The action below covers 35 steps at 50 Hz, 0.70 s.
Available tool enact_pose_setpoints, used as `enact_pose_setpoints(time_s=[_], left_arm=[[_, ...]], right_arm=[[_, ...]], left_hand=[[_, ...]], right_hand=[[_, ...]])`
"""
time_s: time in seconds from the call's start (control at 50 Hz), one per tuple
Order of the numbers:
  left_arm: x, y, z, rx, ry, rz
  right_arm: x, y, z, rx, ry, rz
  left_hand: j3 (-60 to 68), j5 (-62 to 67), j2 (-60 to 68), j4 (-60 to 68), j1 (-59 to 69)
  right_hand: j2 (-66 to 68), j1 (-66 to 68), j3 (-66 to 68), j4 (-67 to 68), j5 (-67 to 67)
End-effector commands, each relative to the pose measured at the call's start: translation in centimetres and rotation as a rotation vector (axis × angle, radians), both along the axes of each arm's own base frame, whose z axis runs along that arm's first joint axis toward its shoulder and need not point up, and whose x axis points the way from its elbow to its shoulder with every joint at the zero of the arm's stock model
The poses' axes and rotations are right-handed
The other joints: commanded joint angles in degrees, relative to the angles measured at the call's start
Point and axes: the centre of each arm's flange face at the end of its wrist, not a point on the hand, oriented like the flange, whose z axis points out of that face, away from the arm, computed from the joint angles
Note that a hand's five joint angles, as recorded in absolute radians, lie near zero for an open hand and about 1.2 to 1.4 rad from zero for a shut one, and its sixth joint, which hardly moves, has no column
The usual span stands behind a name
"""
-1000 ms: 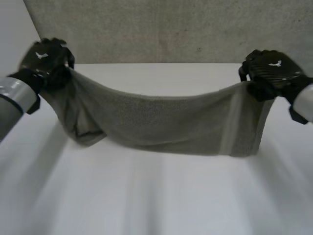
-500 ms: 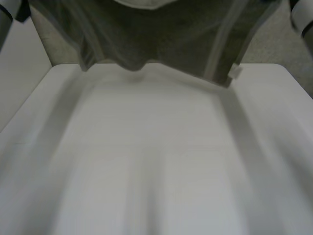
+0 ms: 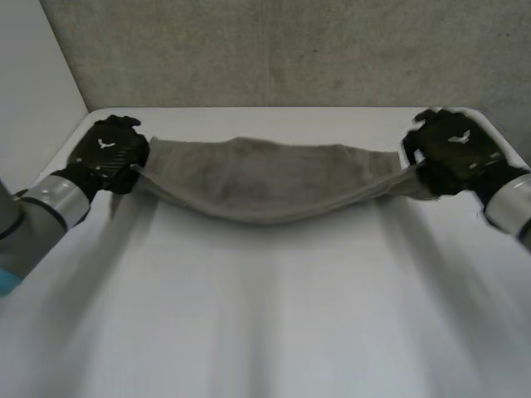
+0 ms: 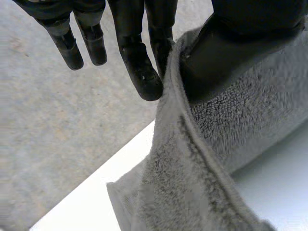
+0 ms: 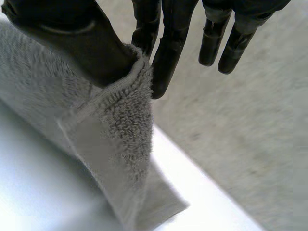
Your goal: Fold the towel.
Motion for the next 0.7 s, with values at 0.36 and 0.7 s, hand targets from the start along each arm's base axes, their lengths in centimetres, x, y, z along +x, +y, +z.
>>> enact_pose_setpoints(time_s=[0.36,0.7], left_arm=[[0.2,1.5,-0.1,0.099,0.031,-0.091],[-0.8,-7.0,-4.6,0.110,0.009,-0.010]], right_arm=[[-2.7,-1.9,-0.7,0.167,0.075,-0.027],[-0.3,-8.0,-5.9,0.157,0.147,-0.111]], left_hand=[[-3.30,3.70,2.73,-3.76,5.78],[-3.30,3.70,2.73,-3.76,5.78]], right_hand=[[4.14,4.27,-3.00,-4.35,3.27],[4.14,4.27,-3.00,-4.35,3.27]])
